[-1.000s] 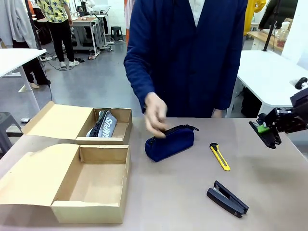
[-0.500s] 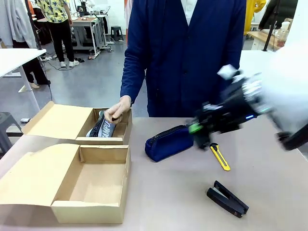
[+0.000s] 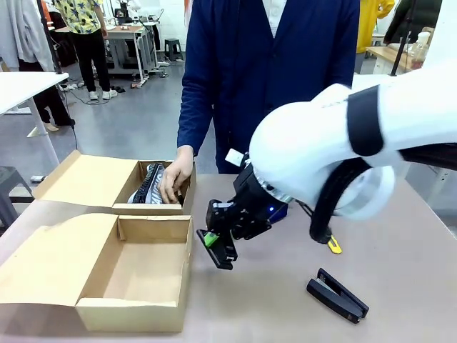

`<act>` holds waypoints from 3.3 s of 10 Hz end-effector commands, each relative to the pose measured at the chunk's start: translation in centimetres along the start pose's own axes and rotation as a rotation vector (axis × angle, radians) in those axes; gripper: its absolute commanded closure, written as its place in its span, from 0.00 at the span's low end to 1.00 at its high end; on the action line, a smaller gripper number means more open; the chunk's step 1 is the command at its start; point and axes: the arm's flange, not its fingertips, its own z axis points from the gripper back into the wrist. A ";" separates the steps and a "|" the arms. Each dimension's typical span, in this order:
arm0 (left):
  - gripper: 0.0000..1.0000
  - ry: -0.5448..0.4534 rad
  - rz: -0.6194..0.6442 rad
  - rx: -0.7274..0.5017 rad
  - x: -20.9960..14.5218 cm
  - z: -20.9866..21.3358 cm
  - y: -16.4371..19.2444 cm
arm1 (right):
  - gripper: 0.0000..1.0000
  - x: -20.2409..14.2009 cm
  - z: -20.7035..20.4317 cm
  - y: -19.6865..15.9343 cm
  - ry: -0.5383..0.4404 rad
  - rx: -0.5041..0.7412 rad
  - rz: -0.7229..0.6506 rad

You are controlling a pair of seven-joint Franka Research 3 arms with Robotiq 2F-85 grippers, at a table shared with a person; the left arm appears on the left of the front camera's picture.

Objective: Place items inside the box.
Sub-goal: Pick up a Pencil pouch or Stapler and place it inside the Mailer Box closest to the robot.

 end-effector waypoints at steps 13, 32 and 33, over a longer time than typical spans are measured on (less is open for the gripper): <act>0.00 -0.013 -0.020 -0.022 0.0 -0.1 -0.2 | 0.68 2.9 -10.4 11.3 0.038 -0.070 -0.027; 0.00 -0.013 -0.020 -0.022 0.0 -0.1 -0.2 | 0.00 -17.2 23.7 -21.5 -0.339 0.420 -0.287; 0.00 -0.013 -0.020 -0.022 0.0 -0.1 -0.2 | 0.00 -20.1 23.5 -24.2 -0.321 0.430 -0.347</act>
